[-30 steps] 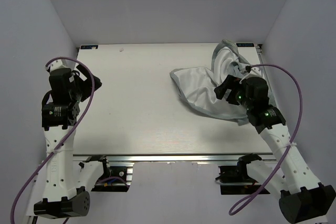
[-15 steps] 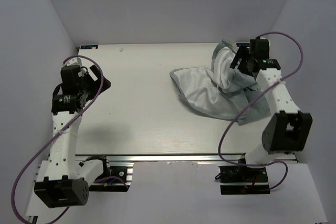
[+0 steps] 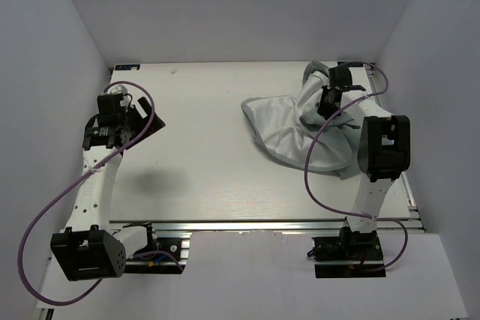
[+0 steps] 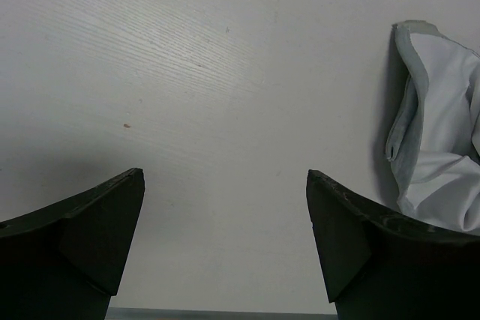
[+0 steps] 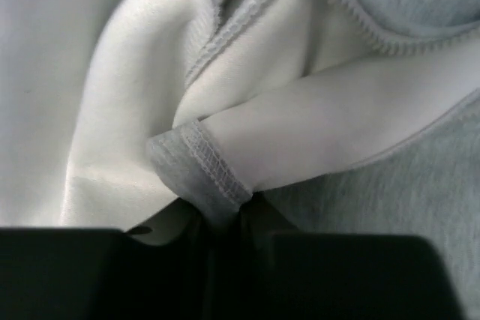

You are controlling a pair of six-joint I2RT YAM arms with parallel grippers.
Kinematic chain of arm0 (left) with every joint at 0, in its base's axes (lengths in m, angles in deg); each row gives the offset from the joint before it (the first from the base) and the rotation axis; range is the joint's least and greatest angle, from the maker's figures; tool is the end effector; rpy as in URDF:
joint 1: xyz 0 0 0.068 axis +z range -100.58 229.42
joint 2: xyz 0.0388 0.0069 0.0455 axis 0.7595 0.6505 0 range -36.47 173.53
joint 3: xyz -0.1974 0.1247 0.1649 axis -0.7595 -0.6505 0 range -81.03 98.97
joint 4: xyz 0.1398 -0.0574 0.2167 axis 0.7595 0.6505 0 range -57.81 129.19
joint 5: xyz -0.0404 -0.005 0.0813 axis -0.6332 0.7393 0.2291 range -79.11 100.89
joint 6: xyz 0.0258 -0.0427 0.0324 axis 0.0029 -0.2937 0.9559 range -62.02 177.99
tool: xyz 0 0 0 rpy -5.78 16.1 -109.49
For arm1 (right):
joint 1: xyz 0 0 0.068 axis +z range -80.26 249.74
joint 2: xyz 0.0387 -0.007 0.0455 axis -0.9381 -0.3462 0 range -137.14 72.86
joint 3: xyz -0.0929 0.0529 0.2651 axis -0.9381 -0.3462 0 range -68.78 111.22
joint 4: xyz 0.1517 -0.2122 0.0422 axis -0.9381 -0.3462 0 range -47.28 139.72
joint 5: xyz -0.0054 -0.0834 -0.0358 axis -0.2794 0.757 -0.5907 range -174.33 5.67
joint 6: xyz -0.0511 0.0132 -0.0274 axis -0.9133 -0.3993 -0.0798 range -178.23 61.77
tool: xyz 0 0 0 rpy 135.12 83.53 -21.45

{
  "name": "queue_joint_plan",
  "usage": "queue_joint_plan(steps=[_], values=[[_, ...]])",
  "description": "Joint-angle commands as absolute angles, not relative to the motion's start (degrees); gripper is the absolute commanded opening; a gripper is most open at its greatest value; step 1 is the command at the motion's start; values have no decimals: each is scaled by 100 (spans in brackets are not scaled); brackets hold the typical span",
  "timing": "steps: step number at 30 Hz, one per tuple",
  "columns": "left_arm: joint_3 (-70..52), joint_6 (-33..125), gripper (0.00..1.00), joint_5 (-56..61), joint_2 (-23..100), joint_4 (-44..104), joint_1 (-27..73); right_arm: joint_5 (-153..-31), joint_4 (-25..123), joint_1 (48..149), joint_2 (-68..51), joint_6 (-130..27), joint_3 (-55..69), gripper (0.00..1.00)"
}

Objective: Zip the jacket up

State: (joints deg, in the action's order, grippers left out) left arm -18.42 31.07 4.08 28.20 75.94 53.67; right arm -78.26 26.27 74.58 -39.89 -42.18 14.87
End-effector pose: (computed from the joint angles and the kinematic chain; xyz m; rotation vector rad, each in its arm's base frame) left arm 0.2327 0.0122 0.3313 -0.5857 2.3150 -0.3297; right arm 0.4432 0.0329 0.2081 0.2868 2.4642 0.0232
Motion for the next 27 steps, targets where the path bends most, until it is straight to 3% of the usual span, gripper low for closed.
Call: queue_joint_plan(steps=[1, 2, 4, 9, 12, 15, 18, 22, 23, 25, 26, 27], values=[[-1705, 3188, 98, 482, 2726, 7614, 5364, -8727, 2730, 7879, -3920, -4320, 1575, 10], [-1696, 3197, 98, 421, 2717, 7588, 5372, -8958, 2739, 8088, -3911, -4390, 1907, 0], [-1696, 3188, 98, 386, 2690, 7570, 5372, -9406, 2626, 8388, -3937, -4837, 2426, 0], [-1714, 3171, 98, 394, 2638, 7649, 5373, -9803, 1404, 9715, -4306, -5498, 5199, 0], [-1705, 3171, 98, 403, 2559, 7763, 5364, -10320, 1578, 10033, -4167, -5358, 5821, 0], [-1731, 3153, 98, 464, 2401, 7868, 5364, -10726, 2375, 10059, -3421, -5050, 5279, 0], [-1749, 3153, 98, 535, 2260, 7983, 5372, -10447, 3018, 10059, -2176, -4997, 3717, 0], [-1854, 3109, 98, 658, 2110, 8088, 5364, -8921, 3152, 10033, -1033, -4769, 1493, 0], [-1880, 3092, 98, 719, 2084, 8158, 5372, -8742, 3170, 9972, -837, -4682, 566, 6], [-1959, 3065, 98, 851, 2031, 8220, 5364, -8060, 3022, 9875, -311, -4260, -465, 31], [-1986, 3048, 98, 886, 2031, 8307, 5364, -7855, 2942, 9770, -186, -4154, -706, 49], [-2012, 3021, 98, 913, 2031, 8352, 5364, -7635, 2820, 9734, -54, -4040, -883, 55]])
